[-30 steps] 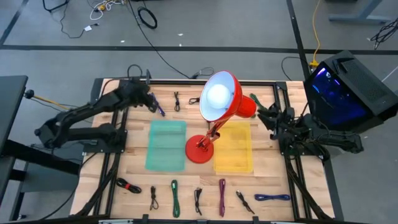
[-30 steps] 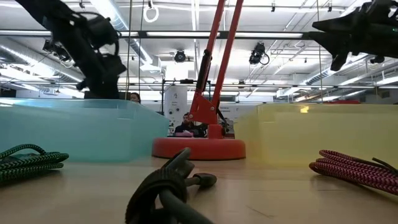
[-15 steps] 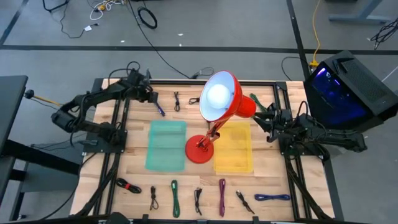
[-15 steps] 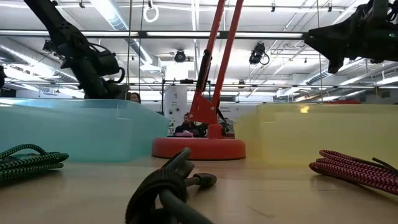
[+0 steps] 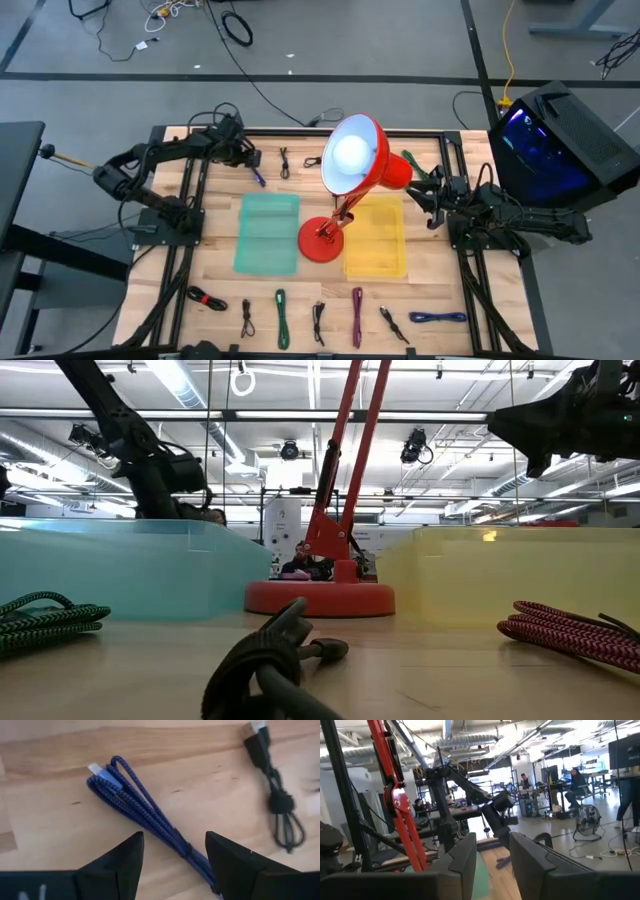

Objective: Pick & Place USB Port
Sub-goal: Put the top blue patterned charger cable into the blue bin

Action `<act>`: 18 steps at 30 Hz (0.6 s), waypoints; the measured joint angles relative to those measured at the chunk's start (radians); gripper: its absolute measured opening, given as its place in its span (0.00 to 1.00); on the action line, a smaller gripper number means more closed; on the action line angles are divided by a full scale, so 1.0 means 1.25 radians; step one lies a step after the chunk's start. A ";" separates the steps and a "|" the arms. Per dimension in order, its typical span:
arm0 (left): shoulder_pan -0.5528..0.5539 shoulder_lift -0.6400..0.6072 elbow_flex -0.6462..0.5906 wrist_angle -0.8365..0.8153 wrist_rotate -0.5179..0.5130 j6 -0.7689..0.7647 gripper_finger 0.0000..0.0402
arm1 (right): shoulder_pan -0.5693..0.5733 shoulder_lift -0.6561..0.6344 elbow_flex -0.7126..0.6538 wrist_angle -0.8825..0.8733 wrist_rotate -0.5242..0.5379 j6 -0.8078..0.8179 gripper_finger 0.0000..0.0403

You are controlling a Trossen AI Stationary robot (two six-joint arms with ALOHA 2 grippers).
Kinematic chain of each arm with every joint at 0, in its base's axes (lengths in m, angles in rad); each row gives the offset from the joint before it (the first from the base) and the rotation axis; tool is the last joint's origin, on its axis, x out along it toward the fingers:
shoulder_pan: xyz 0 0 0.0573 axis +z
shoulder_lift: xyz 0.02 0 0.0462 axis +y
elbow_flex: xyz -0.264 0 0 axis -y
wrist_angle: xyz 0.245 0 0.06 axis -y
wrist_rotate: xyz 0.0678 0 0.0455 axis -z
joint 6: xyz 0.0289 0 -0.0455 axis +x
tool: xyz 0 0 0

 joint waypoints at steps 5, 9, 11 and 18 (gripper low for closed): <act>-0.026 0.020 0.000 0.000 -0.032 -0.002 0.51 | 0.000 0.000 0.000 -0.002 0.000 0.000 0.30; -0.032 0.026 0.000 0.001 -0.045 -0.023 0.49 | 0.000 0.000 0.000 -0.001 0.000 0.000 0.30; -0.033 0.026 0.000 0.003 -0.052 -0.024 0.49 | 0.000 0.000 0.000 0.000 0.000 0.000 0.30; -0.034 0.026 0.000 0.009 -0.058 -0.067 0.49 | 0.000 0.000 0.000 0.002 0.000 0.007 0.30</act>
